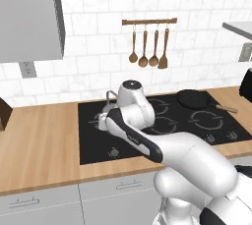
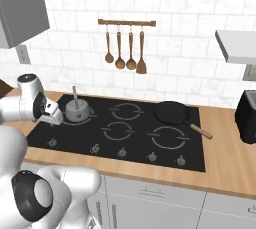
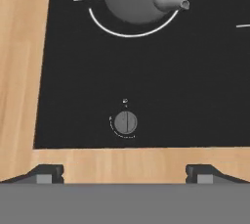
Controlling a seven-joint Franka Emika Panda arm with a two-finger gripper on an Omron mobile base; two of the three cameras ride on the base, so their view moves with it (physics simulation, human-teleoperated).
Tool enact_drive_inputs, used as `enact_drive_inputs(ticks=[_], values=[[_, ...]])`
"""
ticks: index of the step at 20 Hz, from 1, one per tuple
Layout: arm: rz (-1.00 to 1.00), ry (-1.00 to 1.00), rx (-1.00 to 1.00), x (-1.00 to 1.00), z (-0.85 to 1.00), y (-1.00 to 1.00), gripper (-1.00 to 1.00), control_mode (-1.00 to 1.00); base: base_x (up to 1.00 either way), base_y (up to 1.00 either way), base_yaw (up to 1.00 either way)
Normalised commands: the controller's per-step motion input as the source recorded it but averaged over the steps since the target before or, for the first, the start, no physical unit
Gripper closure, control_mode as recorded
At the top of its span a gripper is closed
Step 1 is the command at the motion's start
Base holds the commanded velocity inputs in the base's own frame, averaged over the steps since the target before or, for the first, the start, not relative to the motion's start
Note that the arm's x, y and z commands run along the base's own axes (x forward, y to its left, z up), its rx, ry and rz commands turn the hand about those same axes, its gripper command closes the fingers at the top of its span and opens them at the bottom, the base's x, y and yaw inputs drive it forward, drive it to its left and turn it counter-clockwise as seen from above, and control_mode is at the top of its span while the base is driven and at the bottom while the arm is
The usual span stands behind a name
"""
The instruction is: Pick the kettle from the counter and place it on a stove burner. Then turn the burner on.
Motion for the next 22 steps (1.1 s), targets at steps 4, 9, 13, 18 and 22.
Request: enact_drive_inputs(ticks=[4, 9, 13, 18, 22], values=[[0.00, 0.14, -0.15, 0.09, -0.56, 0.08, -1.00, -1.00, 0.00, 0.00, 0.00], [0.00, 0.05, -0.04, 0.00, -0.62, 0.00, -1.00, -1.00, 0.00, 0.00, 0.00], [0.00, 0.00, 0.05, 0.19, -0.31, 0.07, -1.00, -1.00, 0.00, 0.00, 0.00], [0.00, 0.00, 0.03, 0.22, -0.49, 0.07, -1.00, -1.00, 0.00, 0.00, 0.00], [0.00, 0.00, 0.00, 0.17, -0.47, 0.09, -1.00, -1.00, 0.00, 0.00, 0.00]])
